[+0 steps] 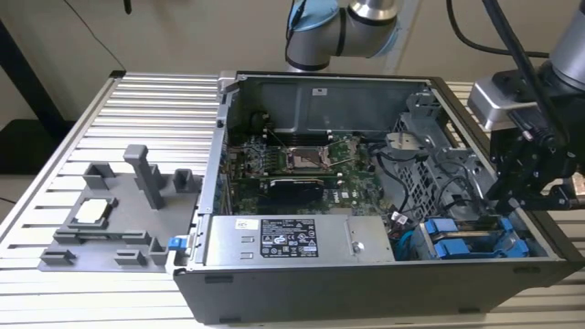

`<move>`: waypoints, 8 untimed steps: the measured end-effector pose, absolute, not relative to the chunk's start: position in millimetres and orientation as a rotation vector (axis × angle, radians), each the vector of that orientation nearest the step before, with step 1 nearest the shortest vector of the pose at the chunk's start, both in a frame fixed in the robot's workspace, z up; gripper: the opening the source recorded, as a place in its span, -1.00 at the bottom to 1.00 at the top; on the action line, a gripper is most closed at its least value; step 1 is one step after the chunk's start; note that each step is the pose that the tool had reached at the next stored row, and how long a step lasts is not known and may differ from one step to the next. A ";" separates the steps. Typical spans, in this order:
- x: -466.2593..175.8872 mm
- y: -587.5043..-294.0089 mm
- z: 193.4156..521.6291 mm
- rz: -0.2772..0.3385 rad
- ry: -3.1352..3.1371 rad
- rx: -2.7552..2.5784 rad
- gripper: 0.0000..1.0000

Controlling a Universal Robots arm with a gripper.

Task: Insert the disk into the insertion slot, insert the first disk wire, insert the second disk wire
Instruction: 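Insert the first disk wire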

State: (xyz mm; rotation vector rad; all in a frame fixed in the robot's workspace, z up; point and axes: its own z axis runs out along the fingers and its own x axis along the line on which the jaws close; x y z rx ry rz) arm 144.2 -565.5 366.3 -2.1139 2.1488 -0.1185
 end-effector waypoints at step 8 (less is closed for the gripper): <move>144.2 -565.5 366.2 0.005 2.169 -2.126 -0.47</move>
